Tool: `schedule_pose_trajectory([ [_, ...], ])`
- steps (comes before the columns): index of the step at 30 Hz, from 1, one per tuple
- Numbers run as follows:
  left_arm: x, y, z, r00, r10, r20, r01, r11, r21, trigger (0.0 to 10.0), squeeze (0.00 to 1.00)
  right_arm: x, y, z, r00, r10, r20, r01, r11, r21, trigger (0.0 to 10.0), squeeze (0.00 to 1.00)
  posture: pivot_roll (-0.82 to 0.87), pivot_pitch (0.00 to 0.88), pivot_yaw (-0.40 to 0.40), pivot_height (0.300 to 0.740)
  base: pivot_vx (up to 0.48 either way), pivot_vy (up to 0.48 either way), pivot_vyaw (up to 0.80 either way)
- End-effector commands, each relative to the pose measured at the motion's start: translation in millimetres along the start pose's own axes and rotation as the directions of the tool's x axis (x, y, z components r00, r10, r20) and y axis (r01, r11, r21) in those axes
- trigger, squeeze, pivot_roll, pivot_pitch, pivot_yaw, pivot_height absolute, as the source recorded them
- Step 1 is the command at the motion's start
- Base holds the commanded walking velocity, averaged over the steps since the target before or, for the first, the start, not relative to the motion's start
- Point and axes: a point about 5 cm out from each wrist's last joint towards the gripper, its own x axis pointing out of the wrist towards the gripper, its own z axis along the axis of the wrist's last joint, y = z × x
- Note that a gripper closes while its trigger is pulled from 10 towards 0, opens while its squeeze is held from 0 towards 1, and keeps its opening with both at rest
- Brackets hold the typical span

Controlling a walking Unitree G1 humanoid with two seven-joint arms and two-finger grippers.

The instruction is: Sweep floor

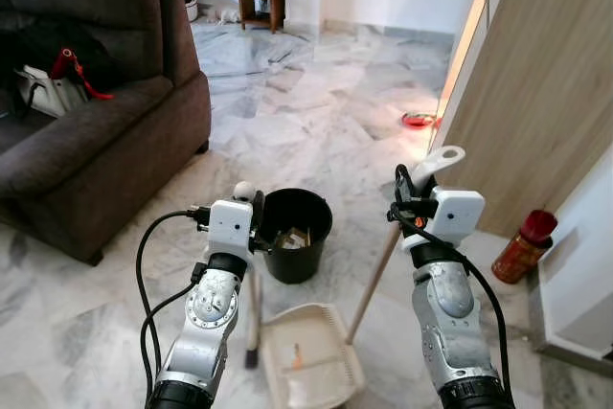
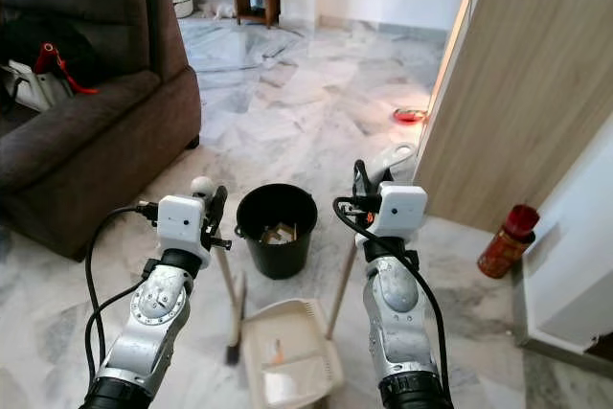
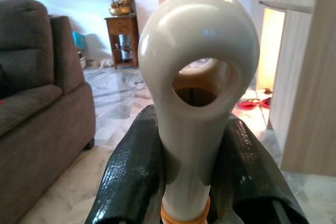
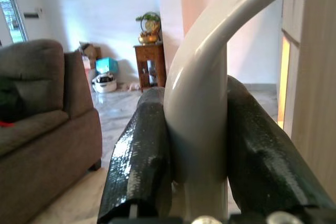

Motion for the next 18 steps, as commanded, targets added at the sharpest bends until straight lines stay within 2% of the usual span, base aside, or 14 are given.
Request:
schedule_pose_trajectory([
  [1, 5.3, 3.0, 12.6, 0.998, 0.004, 0.062, -0.005, 1.000, 0.024, 10.0, 0.00, 4.8, 5.6, 11.6, 0.998, 0.004, 0.056, -0.006, 0.999, 0.036, 10.0, 0.00, 0.06, 0.000, 0.006, 0.740, 0.337, 0.000, 0.00],
  [16, 3.3, 7.3, 11.1, 0.998, 0.022, 0.053, -0.024, 0.999, 0.026, 10.0, 0.00, 5.3, 3.0, 12.3, 0.998, -0.011, 0.055, 0.009, 0.999, 0.034, 10.0, 0.00, 0.06, 0.000, 0.010, 0.740, 0.336, 0.000, 0.00],
  [18, 2.8, 7.9, 11.4, 0.998, 0.023, 0.058, -0.024, 0.999, 0.023, 10.0, 0.00, 5.7, 2.3, 12.7, 0.998, -0.012, 0.056, 0.011, 0.999, 0.034, 10.0, 0.00, 0.06, 0.000, 0.009, 0.740, 0.000, 0.000, 0.00],
])
